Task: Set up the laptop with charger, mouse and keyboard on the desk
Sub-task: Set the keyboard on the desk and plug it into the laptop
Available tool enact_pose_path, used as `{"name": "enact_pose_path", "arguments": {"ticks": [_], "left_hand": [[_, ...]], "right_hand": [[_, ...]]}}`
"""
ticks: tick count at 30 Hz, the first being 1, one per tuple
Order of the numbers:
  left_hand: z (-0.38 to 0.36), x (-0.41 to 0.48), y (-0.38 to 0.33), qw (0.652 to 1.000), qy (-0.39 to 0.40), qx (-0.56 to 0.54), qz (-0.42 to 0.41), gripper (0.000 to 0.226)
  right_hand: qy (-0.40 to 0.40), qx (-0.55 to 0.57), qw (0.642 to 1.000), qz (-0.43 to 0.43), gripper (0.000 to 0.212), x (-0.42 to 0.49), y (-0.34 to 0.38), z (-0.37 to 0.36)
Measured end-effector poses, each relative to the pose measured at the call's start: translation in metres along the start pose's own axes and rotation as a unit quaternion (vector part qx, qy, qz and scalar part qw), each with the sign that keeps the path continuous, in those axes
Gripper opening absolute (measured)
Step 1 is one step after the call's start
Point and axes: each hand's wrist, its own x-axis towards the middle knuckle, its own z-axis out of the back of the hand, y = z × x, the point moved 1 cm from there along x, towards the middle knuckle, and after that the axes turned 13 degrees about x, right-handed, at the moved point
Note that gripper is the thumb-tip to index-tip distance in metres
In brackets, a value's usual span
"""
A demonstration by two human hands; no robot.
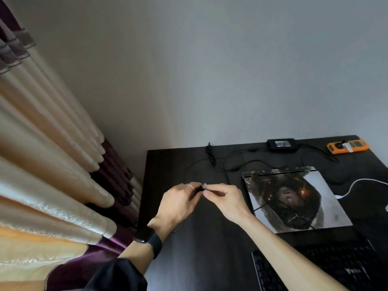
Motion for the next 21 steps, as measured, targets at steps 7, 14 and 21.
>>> {"name": "enact_pose_path", "arguments": {"ticks": [7, 14, 21], "left_hand": [[-0.020, -0.013, -0.004, 0.996, -0.056, -0.064, 0.001, 0.028], [-0.032, -0.019, -0.007, 0.992, -0.006, -0.113, 0.056, 0.027], [-0.076, -0.016, -0.006, 0.999, 0.020, -0.025, 0.041, 0.026]], "right_hand": [[0.017, -0.009, 0.999, 0.037, 0.016, -0.008, -0.008, 0.010], [-0.015, -0.174, 0.983, -0.054, 0.022, -0.016, -0.070, 0.040], [-0.078, -0.442, 0.893, -0.034, 0.037, -0.007, -0.118, 0.095]]}}
